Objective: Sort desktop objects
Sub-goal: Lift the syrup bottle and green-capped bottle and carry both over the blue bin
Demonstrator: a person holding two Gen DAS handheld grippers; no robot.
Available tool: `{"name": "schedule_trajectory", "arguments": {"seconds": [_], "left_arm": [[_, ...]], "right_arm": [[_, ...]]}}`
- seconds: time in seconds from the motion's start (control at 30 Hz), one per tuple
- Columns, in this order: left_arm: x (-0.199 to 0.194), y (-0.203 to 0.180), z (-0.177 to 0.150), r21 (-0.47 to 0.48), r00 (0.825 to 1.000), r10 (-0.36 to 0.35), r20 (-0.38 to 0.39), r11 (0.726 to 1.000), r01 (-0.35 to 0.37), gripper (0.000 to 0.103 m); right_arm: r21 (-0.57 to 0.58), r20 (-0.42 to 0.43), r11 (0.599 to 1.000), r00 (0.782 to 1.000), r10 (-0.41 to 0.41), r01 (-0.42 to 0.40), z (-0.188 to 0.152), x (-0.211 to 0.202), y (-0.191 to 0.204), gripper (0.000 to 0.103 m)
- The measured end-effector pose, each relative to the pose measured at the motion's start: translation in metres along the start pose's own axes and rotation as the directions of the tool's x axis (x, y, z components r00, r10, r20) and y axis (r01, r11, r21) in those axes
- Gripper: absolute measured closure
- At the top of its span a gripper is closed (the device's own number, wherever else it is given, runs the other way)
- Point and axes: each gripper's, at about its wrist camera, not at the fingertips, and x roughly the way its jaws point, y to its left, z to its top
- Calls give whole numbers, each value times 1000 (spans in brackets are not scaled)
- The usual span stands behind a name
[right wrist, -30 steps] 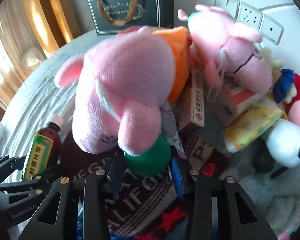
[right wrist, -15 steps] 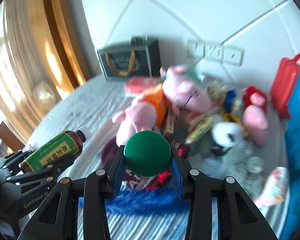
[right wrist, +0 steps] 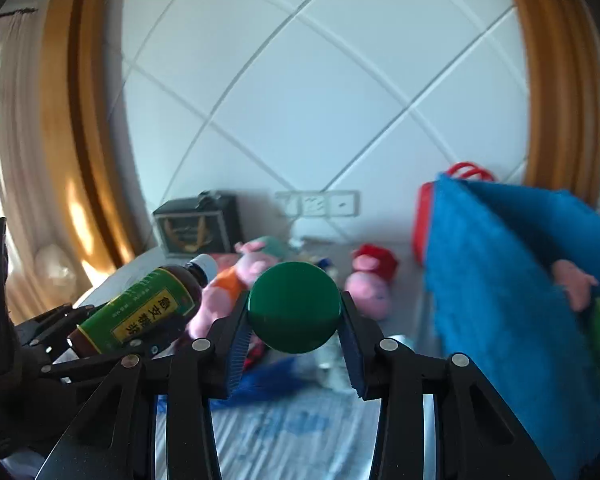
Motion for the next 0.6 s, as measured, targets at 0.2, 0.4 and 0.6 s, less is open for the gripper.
{"name": "schedule_trajectory", "arguments": {"seconds": [0.2, 0.4, 0.6], "left_arm": [[-26, -107, 31, 89, 984, -156, 80, 985, 149, 52], [-41, -237, 53, 146, 967, -215, 139, 970, 194, 52], [-22, -363, 68, 151, 966, -244, 92, 962, 228, 52]], "right_arm": [[53, 71, 987, 985, -157, 153, 11, -79, -79, 63], [83, 100, 962, 958, -269, 262, 6, -141, -188, 63], [42, -20, 957, 958, -286, 286, -2, -146, -305, 63]]}}
